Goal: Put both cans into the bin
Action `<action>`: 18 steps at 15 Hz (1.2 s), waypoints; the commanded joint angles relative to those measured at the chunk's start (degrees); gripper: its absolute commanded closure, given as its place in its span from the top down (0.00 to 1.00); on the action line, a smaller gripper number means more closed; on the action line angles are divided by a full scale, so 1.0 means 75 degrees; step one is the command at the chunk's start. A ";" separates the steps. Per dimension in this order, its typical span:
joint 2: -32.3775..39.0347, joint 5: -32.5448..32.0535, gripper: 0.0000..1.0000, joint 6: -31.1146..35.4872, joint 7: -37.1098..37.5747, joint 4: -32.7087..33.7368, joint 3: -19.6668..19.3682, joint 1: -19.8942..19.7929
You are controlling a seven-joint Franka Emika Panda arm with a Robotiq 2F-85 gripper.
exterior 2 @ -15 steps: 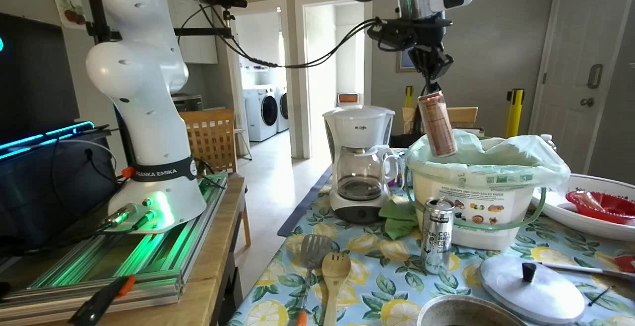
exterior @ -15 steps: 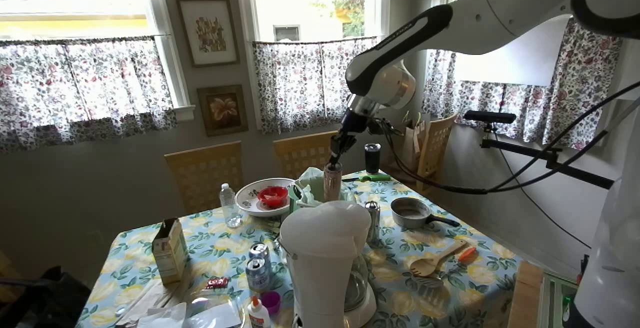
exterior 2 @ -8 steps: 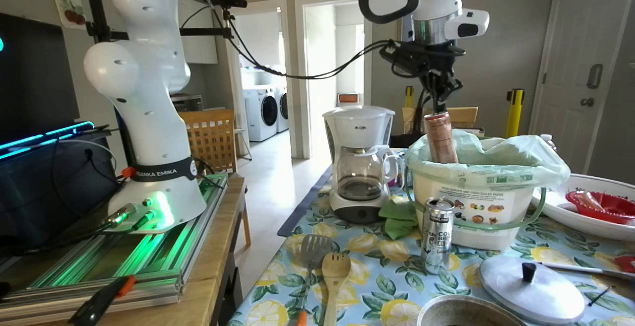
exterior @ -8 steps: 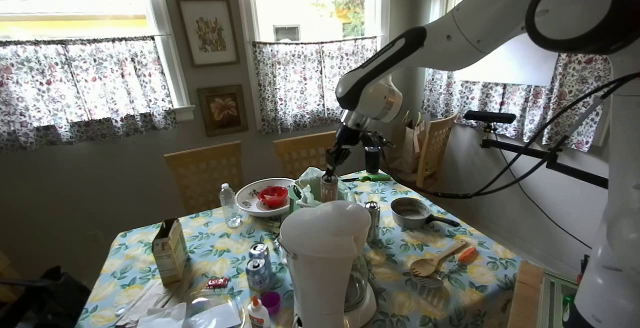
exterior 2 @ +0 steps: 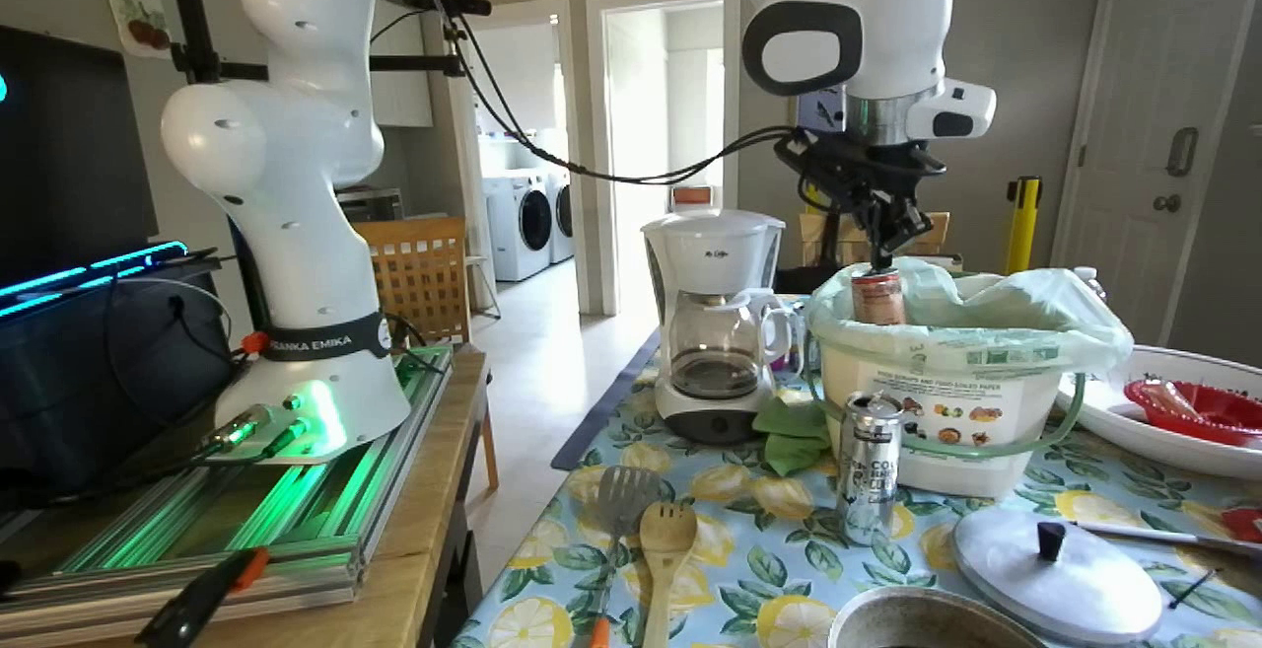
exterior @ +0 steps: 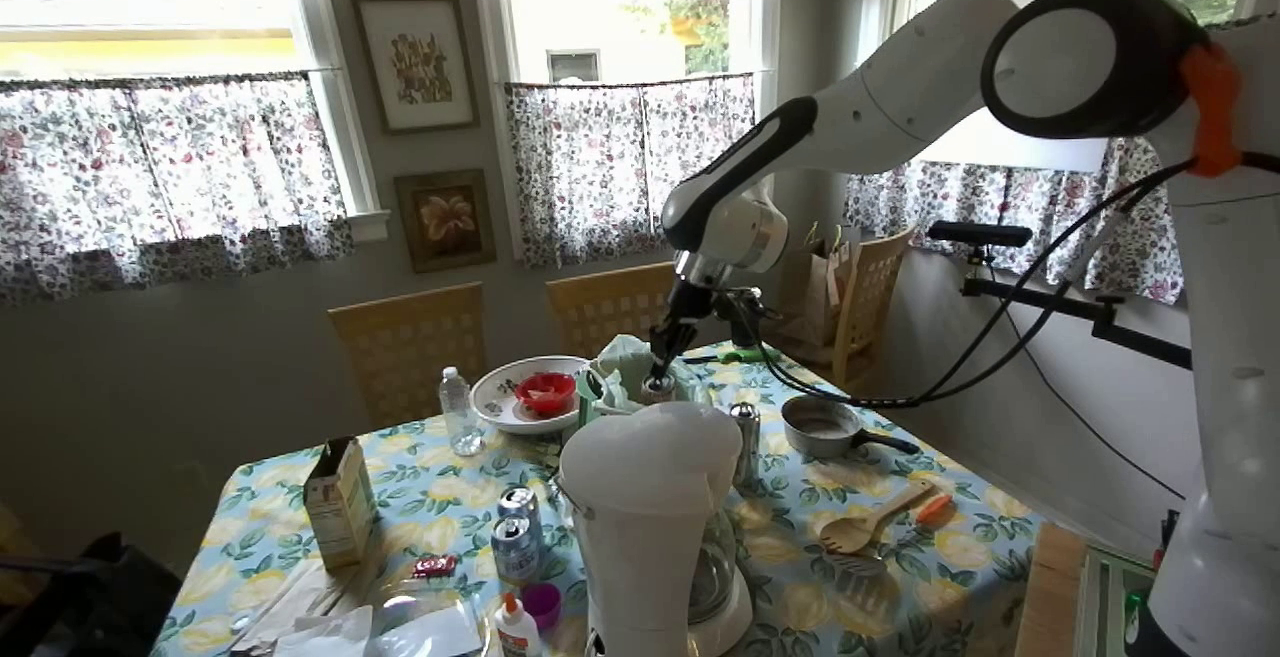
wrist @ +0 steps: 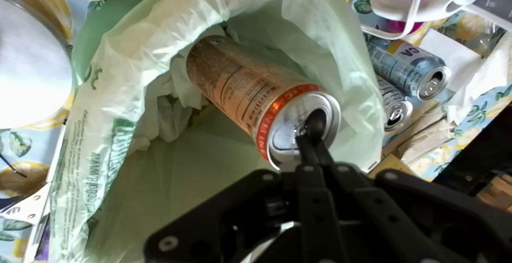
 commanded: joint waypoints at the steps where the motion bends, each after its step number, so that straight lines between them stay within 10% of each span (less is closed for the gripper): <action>1: 0.0356 0.0019 0.00 -0.0147 -0.0128 0.0300 0.0258 -0.0250; 8: 0.0626 -0.0139 0.03 -0.0087 -0.0045 0.0292 0.0352 -0.0305; 9: 0.0645 -0.0174 0.28 -0.0087 -0.0023 0.0294 0.0348 -0.0302; 18: 0.0248 -0.0241 0.81 -0.0127 0.0326 -0.0066 0.0237 -0.0340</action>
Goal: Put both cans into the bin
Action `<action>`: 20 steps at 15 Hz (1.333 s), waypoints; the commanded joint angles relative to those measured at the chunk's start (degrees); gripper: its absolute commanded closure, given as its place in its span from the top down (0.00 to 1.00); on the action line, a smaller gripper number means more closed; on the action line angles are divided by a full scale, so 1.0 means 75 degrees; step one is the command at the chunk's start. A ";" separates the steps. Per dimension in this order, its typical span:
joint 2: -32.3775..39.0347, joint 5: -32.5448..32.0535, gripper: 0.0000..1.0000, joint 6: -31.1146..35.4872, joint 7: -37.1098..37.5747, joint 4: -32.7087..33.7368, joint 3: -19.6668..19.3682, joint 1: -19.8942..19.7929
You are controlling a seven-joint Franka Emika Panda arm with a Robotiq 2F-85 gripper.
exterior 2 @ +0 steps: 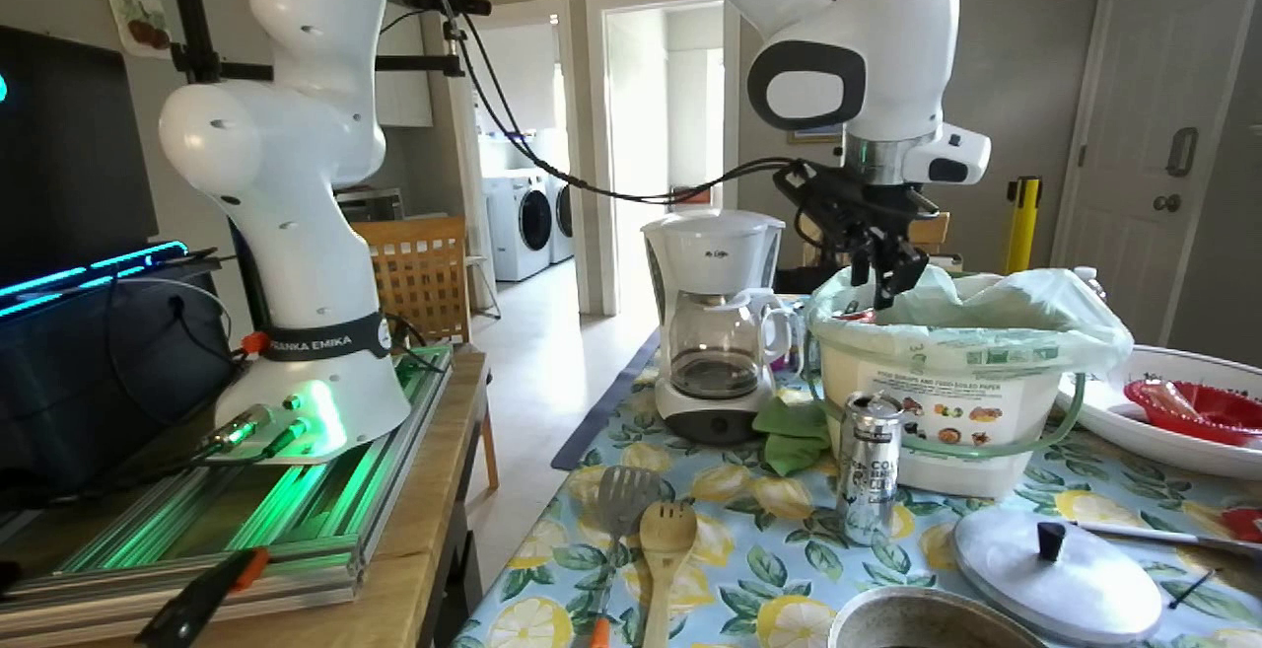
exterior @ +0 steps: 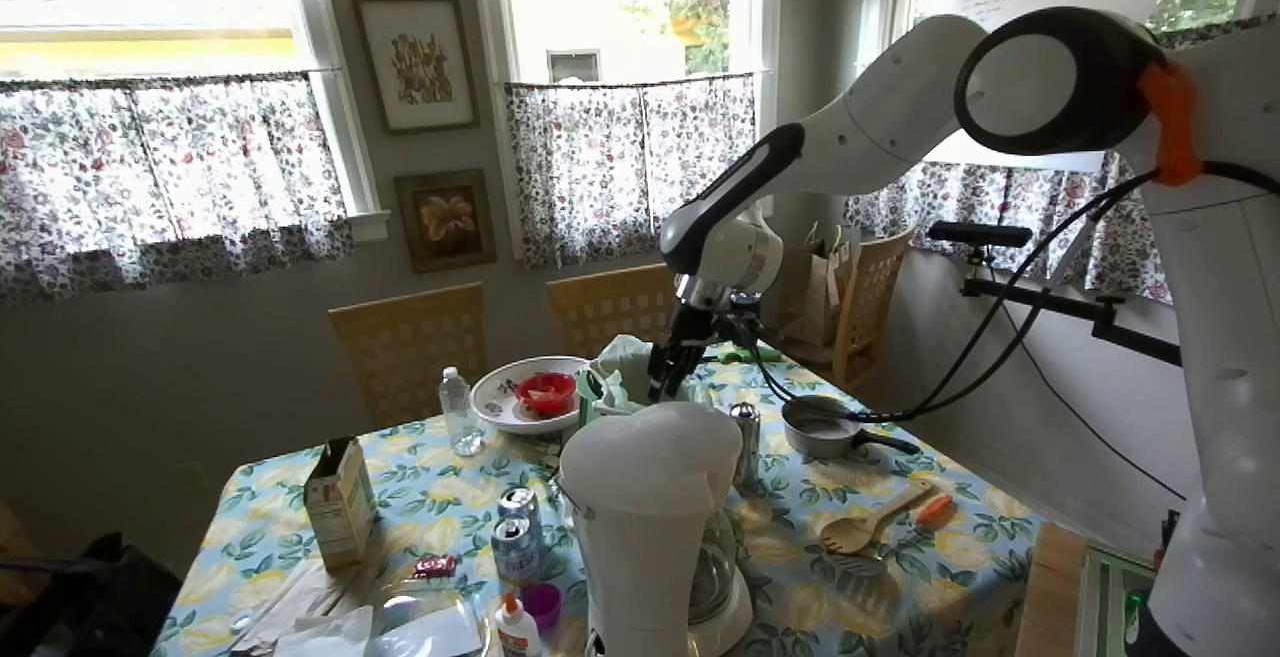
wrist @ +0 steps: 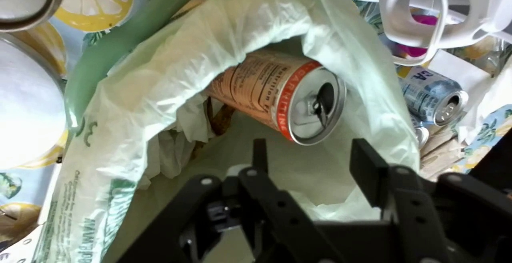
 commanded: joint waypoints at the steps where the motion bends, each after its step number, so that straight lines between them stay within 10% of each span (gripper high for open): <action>1: -0.0419 -0.0241 0.87 -0.0279 0.0567 -0.0256 -0.0046 -0.0138; 10: -0.1404 -0.2026 1.00 -0.1409 0.2075 -0.1123 -0.0922 -0.0128; 20: -0.1276 -0.3077 1.00 0.0504 0.1158 -0.1767 -0.0992 -0.0202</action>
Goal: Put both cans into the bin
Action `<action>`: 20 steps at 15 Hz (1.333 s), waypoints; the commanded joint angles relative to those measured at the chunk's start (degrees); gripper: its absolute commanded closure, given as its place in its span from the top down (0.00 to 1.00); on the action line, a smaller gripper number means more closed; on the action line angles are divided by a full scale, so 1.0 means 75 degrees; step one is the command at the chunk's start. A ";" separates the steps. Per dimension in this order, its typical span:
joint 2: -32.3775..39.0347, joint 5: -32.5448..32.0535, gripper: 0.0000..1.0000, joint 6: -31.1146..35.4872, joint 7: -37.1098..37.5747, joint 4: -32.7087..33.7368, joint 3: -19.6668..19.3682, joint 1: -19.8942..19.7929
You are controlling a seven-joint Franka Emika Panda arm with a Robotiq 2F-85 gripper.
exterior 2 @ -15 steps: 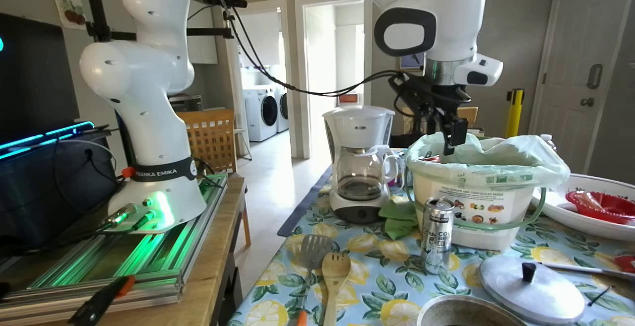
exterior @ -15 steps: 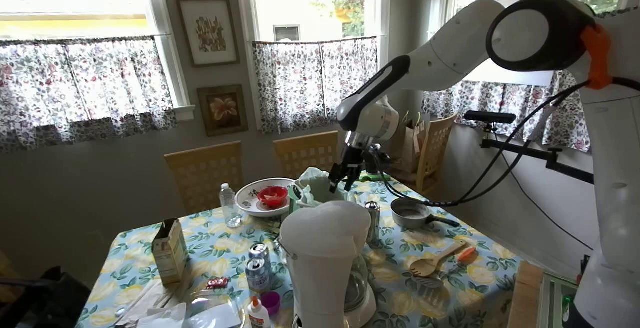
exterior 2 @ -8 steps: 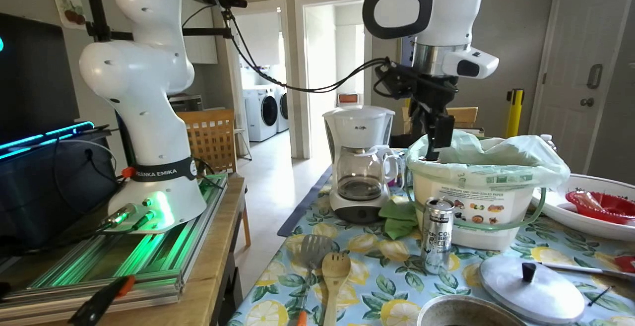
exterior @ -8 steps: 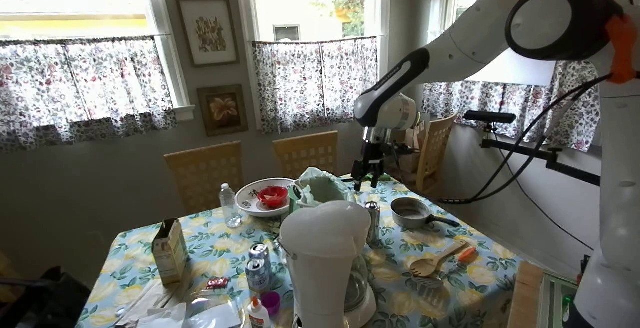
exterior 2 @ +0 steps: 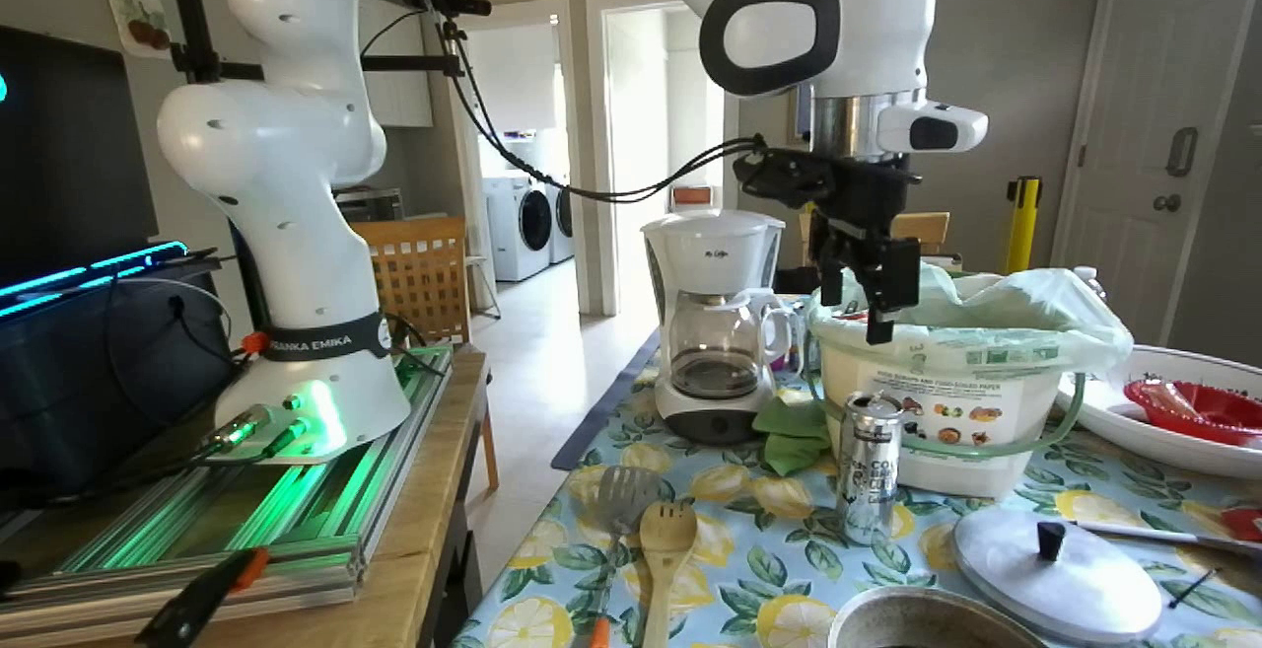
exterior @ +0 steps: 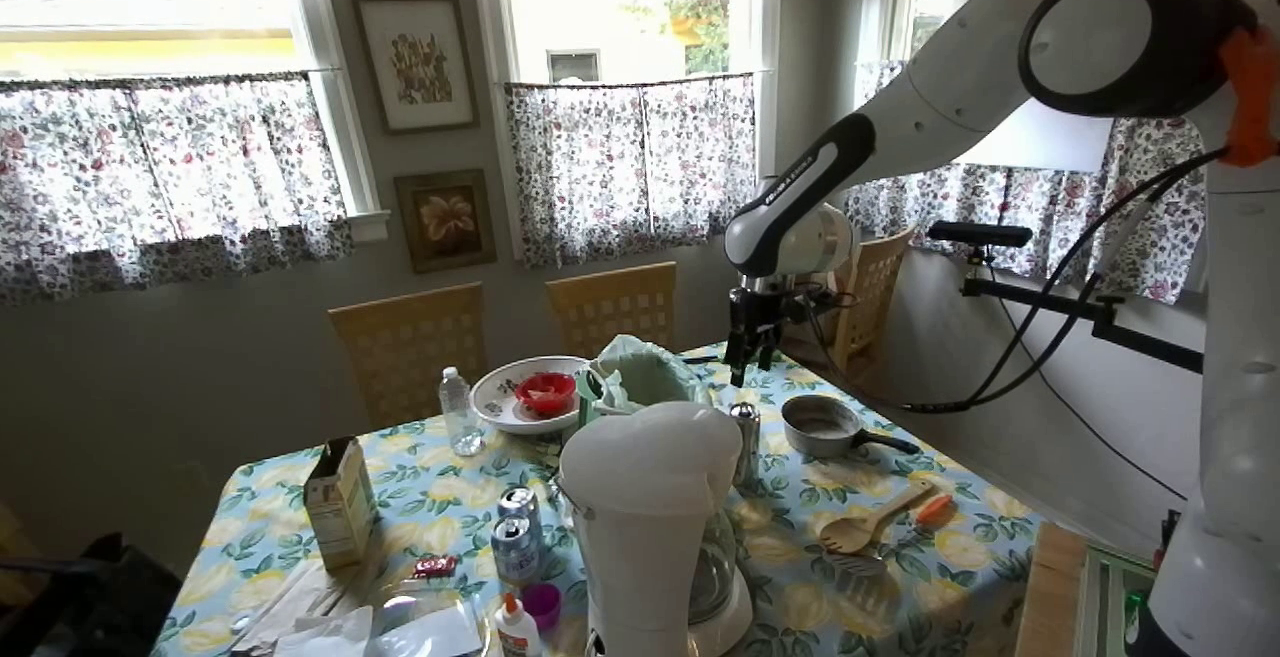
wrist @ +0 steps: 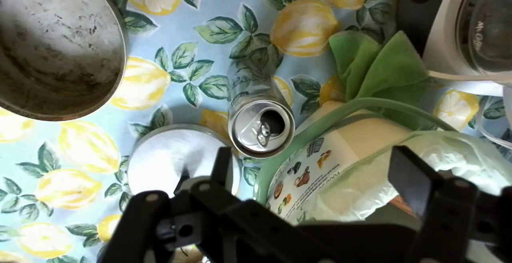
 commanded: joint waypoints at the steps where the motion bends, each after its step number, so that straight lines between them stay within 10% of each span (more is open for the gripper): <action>1: 0.0041 -0.0151 1.00 0.0653 -0.0437 -0.0288 0.0139 -0.0091; 15: 0.1053 -0.0177 1.00 0.1797 -0.1833 -0.0089 0.0563 -0.0360; 16: 0.1100 -0.0186 0.97 0.1835 -0.1849 -0.0061 0.0602 -0.0383; 17: 0.1140 -0.0193 0.73 0.1867 -0.1849 -0.0034 0.0636 -0.0402; 20: 0.1217 -0.0252 0.64 0.1934 -0.1817 0.0018 0.0676 -0.0420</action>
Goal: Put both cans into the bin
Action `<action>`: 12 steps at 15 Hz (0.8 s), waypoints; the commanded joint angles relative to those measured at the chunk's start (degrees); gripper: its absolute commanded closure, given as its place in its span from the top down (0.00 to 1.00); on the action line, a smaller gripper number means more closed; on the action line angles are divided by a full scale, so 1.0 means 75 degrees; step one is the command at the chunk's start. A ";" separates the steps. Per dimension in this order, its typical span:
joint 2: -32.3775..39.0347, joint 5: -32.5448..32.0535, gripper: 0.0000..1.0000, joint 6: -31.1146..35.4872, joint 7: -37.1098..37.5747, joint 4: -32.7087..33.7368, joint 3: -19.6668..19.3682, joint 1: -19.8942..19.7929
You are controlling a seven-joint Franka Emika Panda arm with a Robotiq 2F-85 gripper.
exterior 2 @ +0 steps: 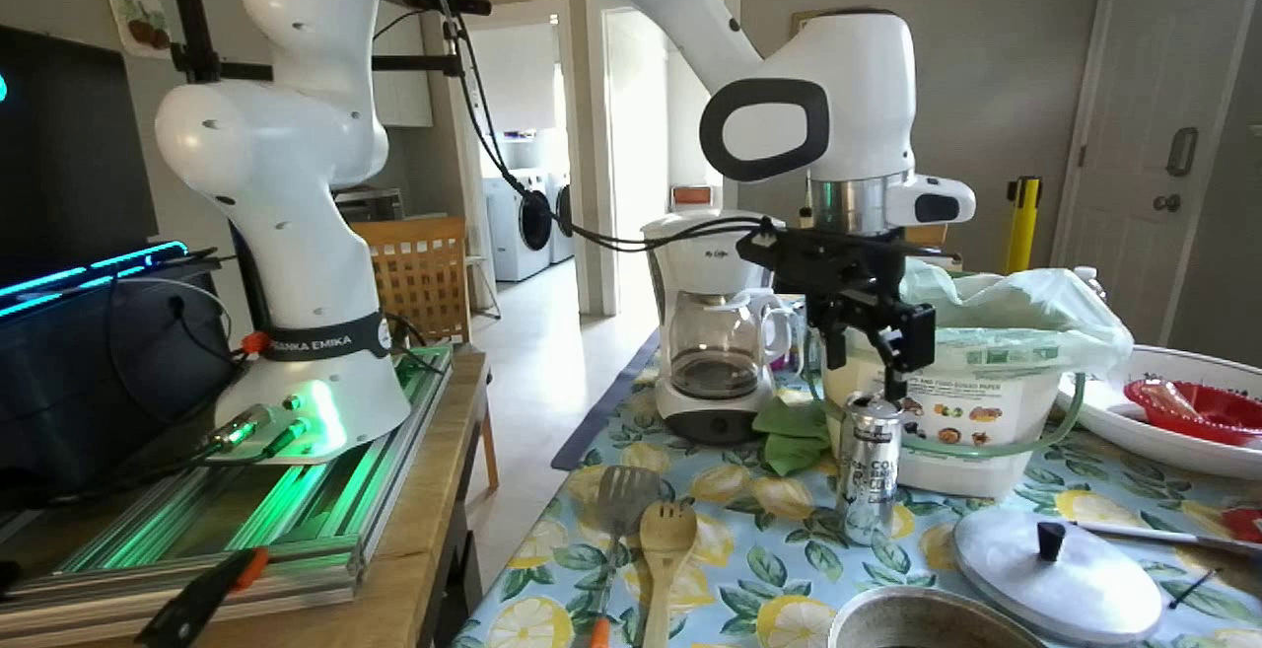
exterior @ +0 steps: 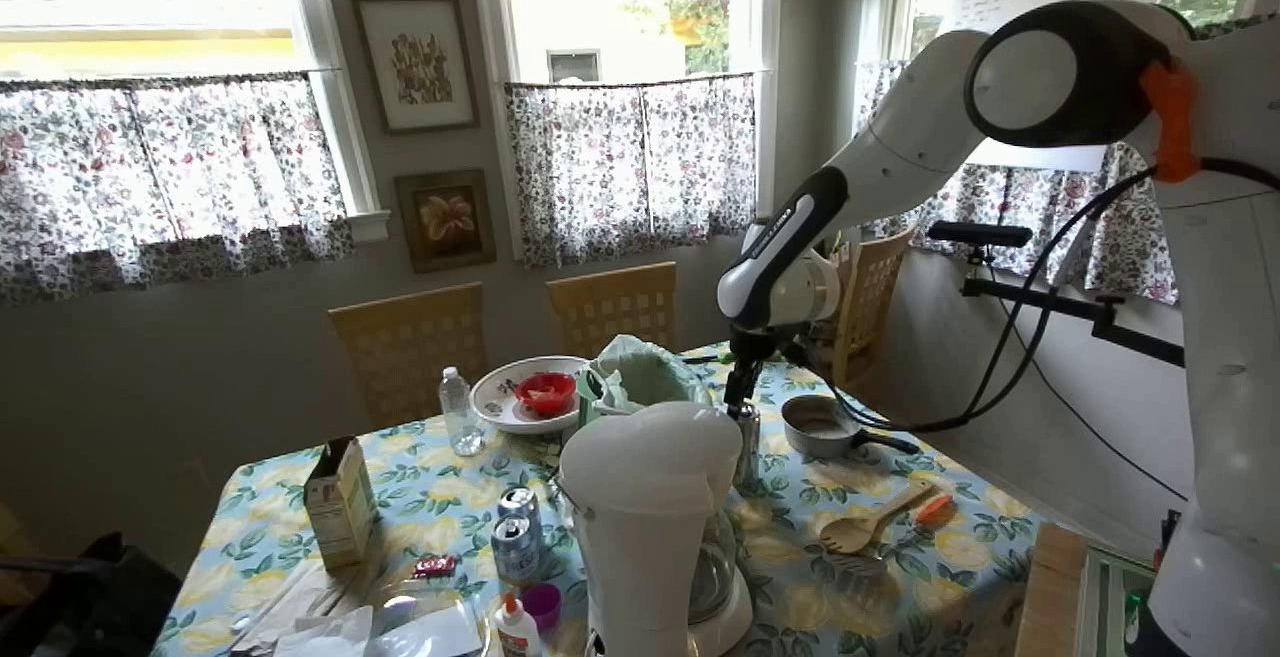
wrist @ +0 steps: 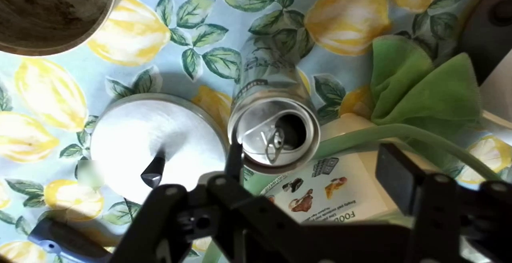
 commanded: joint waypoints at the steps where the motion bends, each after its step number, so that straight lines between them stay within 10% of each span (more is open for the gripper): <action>1: 0.0194 -0.0240 0.55 0.0200 -0.0042 0.0155 0.0183 -0.0197; 8: 0.0263 -0.0303 0.06 0.0187 0.0023 0.0211 0.0163 -0.0255; 12: 0.0281 -0.0275 0.00 0.0178 0.0034 0.0232 0.0177 -0.0306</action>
